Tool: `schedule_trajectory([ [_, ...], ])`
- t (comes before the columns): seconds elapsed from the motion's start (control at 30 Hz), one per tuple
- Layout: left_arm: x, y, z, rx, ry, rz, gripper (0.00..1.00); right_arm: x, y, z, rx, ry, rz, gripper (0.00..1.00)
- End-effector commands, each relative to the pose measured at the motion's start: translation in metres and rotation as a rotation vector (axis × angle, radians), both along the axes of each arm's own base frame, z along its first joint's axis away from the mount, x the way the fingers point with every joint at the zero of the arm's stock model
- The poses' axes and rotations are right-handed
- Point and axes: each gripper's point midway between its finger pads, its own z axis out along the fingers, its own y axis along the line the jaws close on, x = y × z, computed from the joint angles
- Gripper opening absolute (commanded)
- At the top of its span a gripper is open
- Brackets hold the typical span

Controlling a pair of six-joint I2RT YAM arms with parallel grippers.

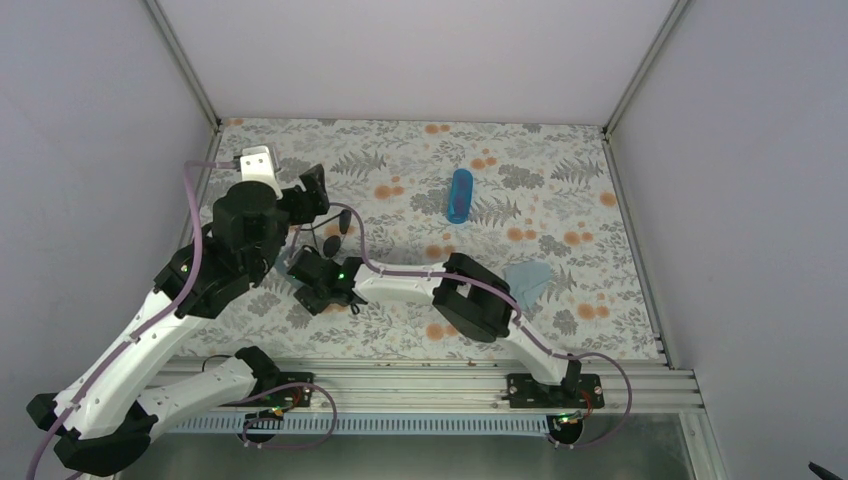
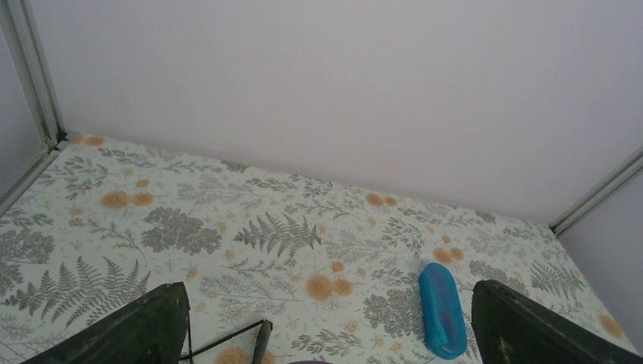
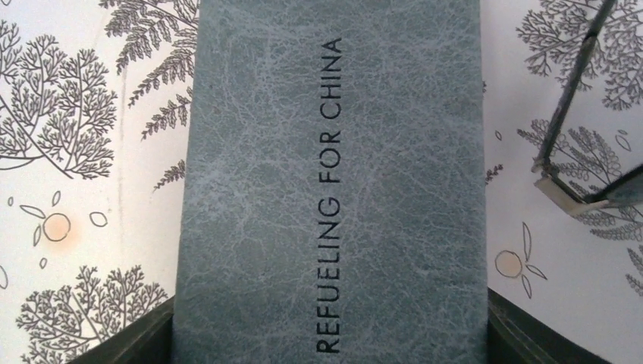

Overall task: Organize the sunglasses
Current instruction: Pick up the sunglasses case from the center of the board, then place the sunglasses case at the center of the board.

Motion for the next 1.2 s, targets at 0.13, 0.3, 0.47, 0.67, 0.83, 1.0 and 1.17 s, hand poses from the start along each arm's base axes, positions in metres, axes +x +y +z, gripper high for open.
schedule_trajectory([
  [0.13,-0.003,0.002,0.015,-0.021,-0.021,-0.003,0.92,-0.003,-0.011,0.046,0.088,-0.051,-0.031,0.58],
  [0.3,-0.003,0.002,0.018,-0.024,-0.03,-0.005,0.92,-0.008,-0.033,0.099,0.256,-0.06,-0.069,0.57],
  [0.47,0.0,-0.006,0.013,-0.007,-0.033,-0.041,0.99,0.007,-0.09,0.127,0.379,-0.043,-0.263,0.55],
  [0.67,0.005,-0.029,-0.003,-0.004,-0.034,-0.139,1.0,0.041,-0.198,0.116,0.352,-0.003,-0.62,0.56],
  [0.83,0.014,-0.05,-0.04,-0.02,0.047,-0.186,1.0,0.041,-0.254,0.07,0.187,0.069,-0.764,0.56],
  [1.0,0.02,-0.065,-0.082,-0.024,0.15,-0.212,1.0,0.018,-0.267,0.036,0.087,0.166,-0.761,0.57],
  [1.17,0.021,-0.072,-0.109,-0.024,0.207,-0.229,1.0,0.006,-0.267,0.012,0.025,0.241,-0.749,0.57],
])
